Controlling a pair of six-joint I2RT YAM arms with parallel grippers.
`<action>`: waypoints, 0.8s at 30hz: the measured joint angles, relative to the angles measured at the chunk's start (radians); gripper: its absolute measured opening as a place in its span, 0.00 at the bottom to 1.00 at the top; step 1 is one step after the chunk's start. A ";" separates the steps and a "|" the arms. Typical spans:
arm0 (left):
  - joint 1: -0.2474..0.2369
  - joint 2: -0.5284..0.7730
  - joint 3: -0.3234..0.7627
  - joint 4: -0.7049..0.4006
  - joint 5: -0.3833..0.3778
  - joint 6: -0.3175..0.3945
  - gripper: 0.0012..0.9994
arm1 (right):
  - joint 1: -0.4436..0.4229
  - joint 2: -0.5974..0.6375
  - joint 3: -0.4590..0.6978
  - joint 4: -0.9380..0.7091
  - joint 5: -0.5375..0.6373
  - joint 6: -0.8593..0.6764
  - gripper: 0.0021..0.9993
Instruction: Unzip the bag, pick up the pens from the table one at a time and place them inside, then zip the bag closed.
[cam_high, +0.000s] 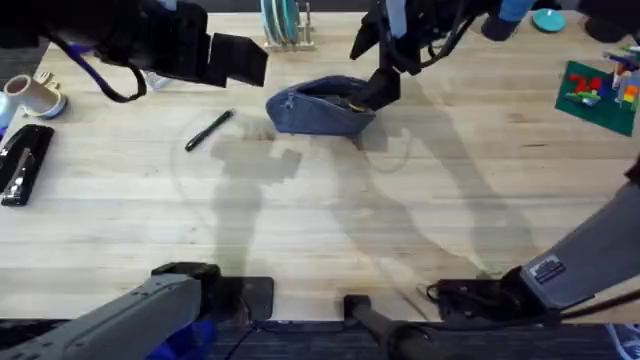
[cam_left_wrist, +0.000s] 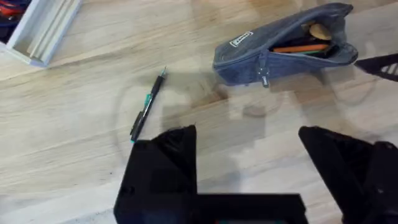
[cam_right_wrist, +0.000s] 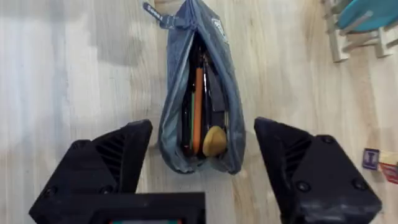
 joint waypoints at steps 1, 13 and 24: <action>0.000 0.000 0.000 0.000 0.000 0.000 0.99 | -0.001 -0.010 0.000 -0.002 0.000 0.001 1.00; 0.000 0.000 0.000 0.000 0.000 0.000 1.00 | -0.059 -0.167 0.000 -0.010 0.038 0.108 1.00; 0.000 0.000 0.000 0.000 0.000 0.000 0.99 | -0.160 -0.235 0.000 -0.182 0.042 0.299 1.00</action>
